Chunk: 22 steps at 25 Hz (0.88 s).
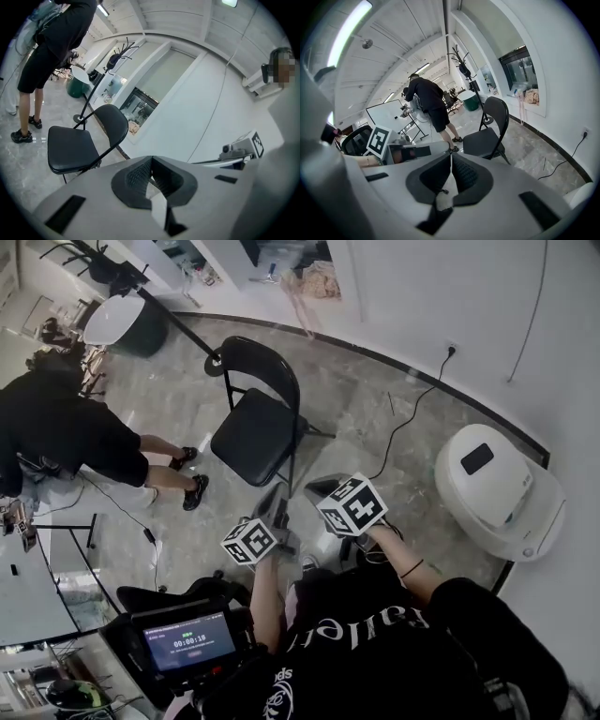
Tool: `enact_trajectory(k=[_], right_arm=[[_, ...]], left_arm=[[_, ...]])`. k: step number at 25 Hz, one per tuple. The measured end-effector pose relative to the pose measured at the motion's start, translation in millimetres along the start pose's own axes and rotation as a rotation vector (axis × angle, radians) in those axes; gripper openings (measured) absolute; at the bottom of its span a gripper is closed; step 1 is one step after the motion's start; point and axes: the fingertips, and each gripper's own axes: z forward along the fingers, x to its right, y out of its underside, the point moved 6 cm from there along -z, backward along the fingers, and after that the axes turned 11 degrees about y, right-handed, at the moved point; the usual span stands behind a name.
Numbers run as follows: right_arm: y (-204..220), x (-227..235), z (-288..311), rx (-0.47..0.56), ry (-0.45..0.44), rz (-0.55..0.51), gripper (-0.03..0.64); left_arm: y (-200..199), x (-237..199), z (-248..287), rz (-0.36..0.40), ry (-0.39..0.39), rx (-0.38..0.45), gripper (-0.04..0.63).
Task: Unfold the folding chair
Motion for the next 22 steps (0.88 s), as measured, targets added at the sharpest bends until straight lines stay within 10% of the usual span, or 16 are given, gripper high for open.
enact_trajectory(k=[7,22], right_arm=[[15.1,-10.1,35.4,0.012,0.033,0.011,0.023],[38.9,-194.1,74.1,0.025,0.203,0.136,0.023]], left_arm=[[16.8,-16.3,-16.8,0.031,0.021,-0.013,0.003],[-6.2,-70.6,-189.9,0.035,0.124,-0.109,0.003]])
